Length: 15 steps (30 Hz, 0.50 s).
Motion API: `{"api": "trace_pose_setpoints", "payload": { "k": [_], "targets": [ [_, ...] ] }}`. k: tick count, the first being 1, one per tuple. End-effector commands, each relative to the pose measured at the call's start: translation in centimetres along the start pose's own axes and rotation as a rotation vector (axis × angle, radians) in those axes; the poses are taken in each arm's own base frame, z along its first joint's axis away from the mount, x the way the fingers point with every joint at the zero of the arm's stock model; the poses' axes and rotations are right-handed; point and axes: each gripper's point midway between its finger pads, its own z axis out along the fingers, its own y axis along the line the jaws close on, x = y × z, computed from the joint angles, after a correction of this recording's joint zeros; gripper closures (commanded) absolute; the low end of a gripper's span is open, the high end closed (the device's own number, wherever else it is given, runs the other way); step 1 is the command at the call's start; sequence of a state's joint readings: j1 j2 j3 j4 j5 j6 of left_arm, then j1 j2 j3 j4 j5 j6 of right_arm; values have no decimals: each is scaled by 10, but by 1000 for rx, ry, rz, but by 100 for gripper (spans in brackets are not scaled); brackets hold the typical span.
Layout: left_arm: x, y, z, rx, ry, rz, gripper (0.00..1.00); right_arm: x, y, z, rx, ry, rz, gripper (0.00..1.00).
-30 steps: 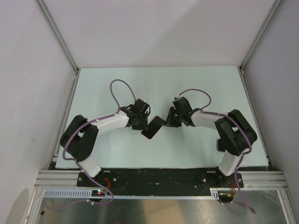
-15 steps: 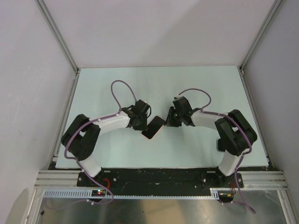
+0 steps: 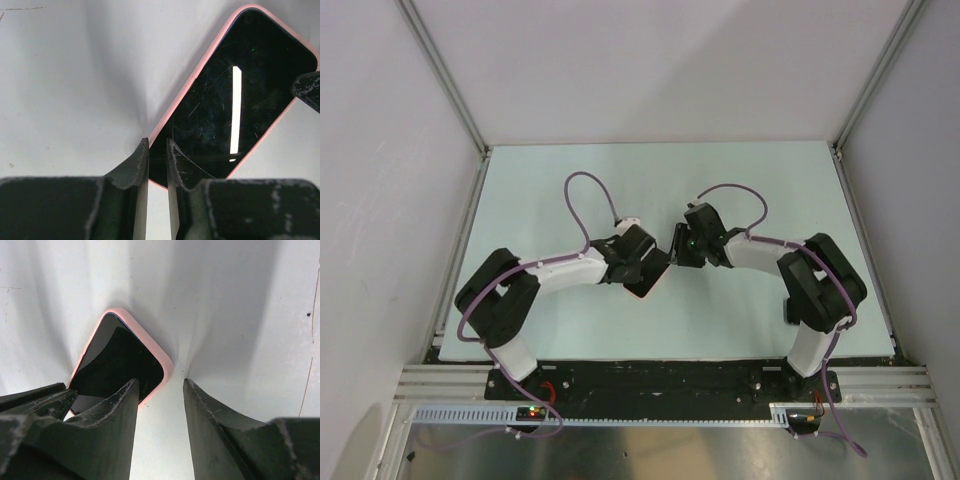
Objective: Put the phone into the phone case
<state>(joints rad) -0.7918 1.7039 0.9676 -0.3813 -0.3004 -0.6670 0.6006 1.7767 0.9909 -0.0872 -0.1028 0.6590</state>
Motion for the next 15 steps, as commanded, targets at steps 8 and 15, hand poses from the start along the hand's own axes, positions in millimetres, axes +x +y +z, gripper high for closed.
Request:
{"api": "trace_pose_setpoints", "payload": {
  "k": [8,15],
  "targets": [
    [82,-33,-14,124,235,-71,87,-12,11,9,-9,-27,-19,54],
    [49,-44,-34,193,149,-112,73,-10,20,18,-13,-9,-40,67]
  ]
}}
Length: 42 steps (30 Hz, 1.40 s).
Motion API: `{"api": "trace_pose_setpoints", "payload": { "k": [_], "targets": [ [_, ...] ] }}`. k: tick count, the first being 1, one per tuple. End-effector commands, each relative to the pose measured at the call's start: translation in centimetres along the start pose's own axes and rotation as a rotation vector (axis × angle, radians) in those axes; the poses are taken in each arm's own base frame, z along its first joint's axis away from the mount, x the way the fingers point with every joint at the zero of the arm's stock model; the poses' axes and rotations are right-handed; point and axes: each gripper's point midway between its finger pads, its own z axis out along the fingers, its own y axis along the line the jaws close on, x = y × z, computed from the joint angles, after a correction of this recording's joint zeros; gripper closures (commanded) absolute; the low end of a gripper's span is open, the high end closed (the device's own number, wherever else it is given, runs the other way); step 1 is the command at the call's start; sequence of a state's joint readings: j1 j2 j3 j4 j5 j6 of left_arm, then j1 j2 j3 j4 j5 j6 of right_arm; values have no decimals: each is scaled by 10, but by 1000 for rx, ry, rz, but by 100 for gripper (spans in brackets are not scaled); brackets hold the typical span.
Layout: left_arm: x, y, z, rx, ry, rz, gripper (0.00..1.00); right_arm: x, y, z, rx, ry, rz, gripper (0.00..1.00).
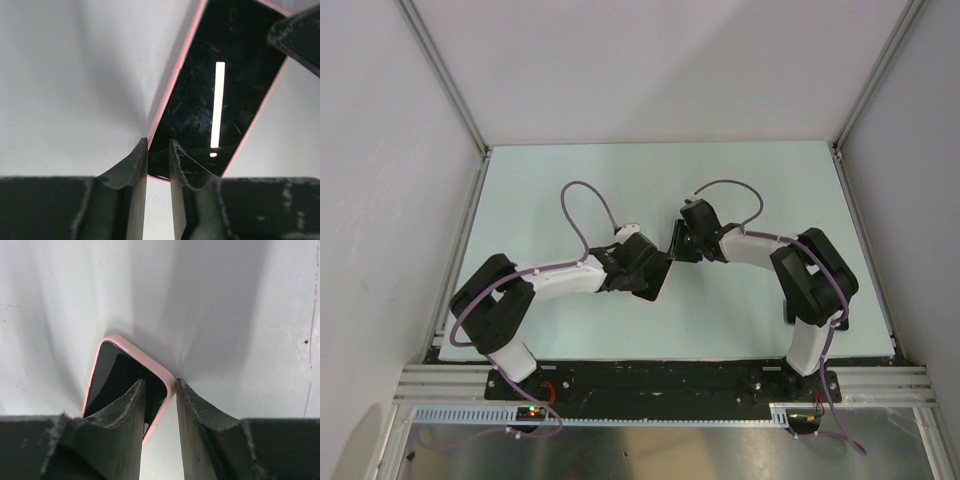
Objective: Put the phone into the phone case
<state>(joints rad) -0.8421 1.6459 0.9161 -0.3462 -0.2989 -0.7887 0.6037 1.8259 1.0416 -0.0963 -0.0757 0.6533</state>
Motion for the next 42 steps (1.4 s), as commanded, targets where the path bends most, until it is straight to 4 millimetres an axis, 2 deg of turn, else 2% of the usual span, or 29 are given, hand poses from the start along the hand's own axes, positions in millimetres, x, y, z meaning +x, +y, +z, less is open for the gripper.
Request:
{"api": "trace_pose_setpoints", "payload": {
  "k": [1,4,8,12,16,23,34,42],
  "targets": [
    [33,-25,-24,139,160,-38,70,-2,21,9,-36,4,-39,67],
    [9,-20,-30,148,106,-68,63,-1,26,12,-39,10,-61,67],
    [-31,-2,-29,122,36,-127,61,3,31,16,-51,23,-90,67],
    [-62,13,-17,87,7,-160,60,7,34,19,-62,36,-116,64],
    [-75,13,1,92,39,-153,59,10,38,20,-75,45,-136,59],
    [-77,1,14,132,77,-131,58,15,42,25,-75,61,-154,59],
    [-51,19,32,60,132,-123,62,16,46,26,-73,65,-168,59],
    [-27,29,42,-15,159,-105,71,20,50,26,-70,72,-194,59]
  ]
}}
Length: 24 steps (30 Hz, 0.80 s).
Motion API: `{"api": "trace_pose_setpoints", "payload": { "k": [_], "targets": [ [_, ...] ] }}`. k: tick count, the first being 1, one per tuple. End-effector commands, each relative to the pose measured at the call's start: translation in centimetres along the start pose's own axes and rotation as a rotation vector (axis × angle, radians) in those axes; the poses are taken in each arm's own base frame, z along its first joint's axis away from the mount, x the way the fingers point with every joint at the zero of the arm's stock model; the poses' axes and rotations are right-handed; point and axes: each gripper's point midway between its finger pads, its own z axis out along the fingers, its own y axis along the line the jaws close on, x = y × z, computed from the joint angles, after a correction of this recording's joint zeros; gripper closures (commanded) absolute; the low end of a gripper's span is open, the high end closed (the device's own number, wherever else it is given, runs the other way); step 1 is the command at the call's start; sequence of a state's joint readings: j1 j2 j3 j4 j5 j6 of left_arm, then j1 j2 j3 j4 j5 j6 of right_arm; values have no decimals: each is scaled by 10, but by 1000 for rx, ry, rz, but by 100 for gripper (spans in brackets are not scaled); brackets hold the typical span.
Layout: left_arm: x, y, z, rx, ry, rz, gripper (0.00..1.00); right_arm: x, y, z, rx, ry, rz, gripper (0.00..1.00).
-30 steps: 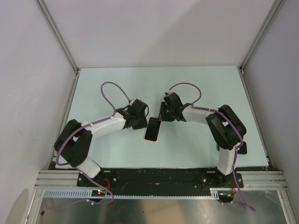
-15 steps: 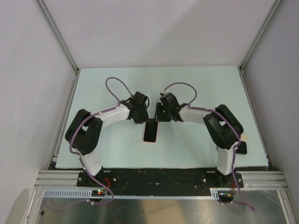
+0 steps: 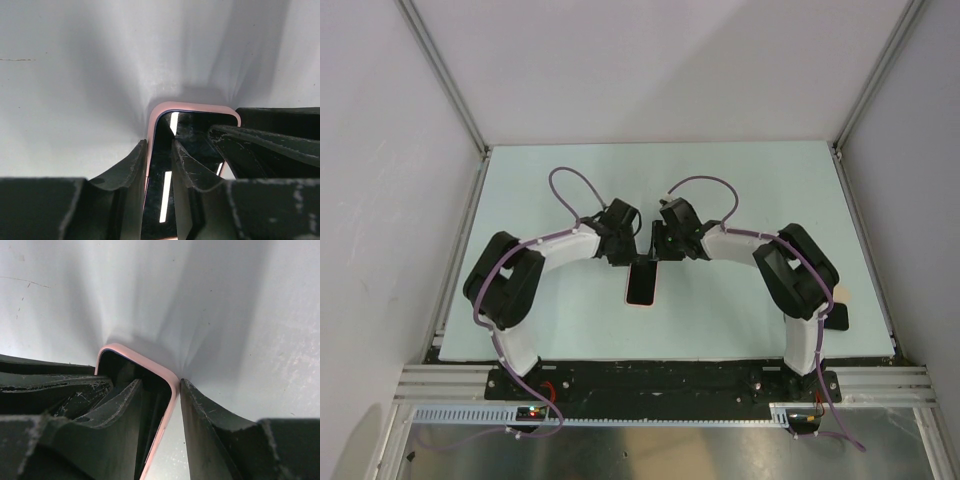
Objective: Put the phone into the phone case
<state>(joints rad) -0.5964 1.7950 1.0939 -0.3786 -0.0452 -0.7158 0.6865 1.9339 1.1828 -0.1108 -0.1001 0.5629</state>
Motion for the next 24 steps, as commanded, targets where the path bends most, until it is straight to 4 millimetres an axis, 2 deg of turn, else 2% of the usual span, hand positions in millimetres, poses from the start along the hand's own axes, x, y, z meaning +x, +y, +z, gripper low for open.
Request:
{"api": "trace_pose_setpoints", "payload": {
  "k": [1,6,10,14,19,22,24],
  "targets": [
    [29,23,14,-107,37,34,72,12,8,7,-2,38,-44,59],
    [65,32,26,-173,84,50,77,20,7,7,25,56,-58,58],
    [80,37,30,-205,100,57,82,31,10,10,31,74,-70,59],
    [86,35,31,-206,99,51,87,39,14,14,37,83,-65,62],
    [89,31,32,-189,102,38,93,41,9,14,72,73,-55,68],
    [84,27,29,-171,83,50,94,37,4,9,79,47,-40,74],
    [75,23,24,-156,61,61,93,31,2,5,66,29,-20,70]
  ]
}}
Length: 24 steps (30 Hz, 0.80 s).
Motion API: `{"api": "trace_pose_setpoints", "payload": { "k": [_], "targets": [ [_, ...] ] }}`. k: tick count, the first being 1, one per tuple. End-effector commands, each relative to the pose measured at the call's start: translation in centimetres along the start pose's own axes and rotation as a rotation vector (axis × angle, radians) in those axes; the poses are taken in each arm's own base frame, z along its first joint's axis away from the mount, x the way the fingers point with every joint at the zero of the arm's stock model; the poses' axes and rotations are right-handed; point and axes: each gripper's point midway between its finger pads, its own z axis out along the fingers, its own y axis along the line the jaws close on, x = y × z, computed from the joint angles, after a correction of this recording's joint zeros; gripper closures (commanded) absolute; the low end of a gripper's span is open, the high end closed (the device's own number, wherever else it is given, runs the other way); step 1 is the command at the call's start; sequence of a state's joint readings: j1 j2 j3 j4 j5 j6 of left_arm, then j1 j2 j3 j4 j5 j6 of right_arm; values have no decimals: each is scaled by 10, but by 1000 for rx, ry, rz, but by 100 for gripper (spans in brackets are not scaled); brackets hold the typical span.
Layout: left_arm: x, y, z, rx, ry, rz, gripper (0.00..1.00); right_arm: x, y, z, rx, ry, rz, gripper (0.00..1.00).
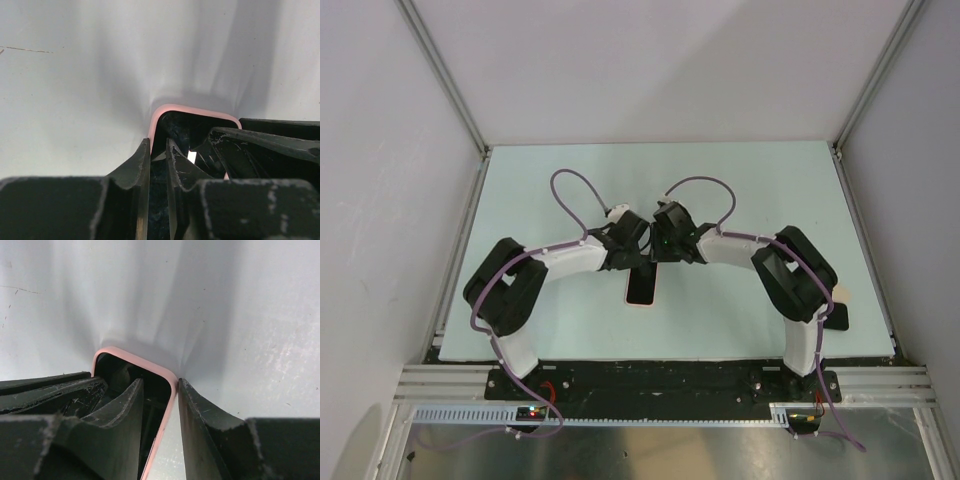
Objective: Put the phone into the phone case
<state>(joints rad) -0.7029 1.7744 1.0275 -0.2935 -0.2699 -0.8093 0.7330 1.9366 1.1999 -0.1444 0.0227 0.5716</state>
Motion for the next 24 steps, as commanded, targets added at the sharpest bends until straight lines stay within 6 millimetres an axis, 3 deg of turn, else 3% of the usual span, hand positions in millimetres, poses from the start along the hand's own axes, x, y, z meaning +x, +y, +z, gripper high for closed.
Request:
{"api": "trace_pose_setpoints", "payload": {
  "k": [1,7,12,16,19,24],
  "targets": [
    [66,20,8,-50,196,87,91,25,2,0,-30,57,16,66],
    [18,3,-16,-4,68,122,71,-20,10,-35,-153,-18,60,32],
    [-6,-2,-41,19,5,151,42,-56,10,-70,-231,-89,98,20],
    [8,-8,-52,39,12,182,19,-73,-5,-97,-218,-157,132,16],
    [25,-16,-52,45,30,222,7,-78,-21,-114,-203,-195,172,15],
    [43,-23,-44,37,62,272,1,-79,-40,-137,-189,-246,207,13]
  ]
}}
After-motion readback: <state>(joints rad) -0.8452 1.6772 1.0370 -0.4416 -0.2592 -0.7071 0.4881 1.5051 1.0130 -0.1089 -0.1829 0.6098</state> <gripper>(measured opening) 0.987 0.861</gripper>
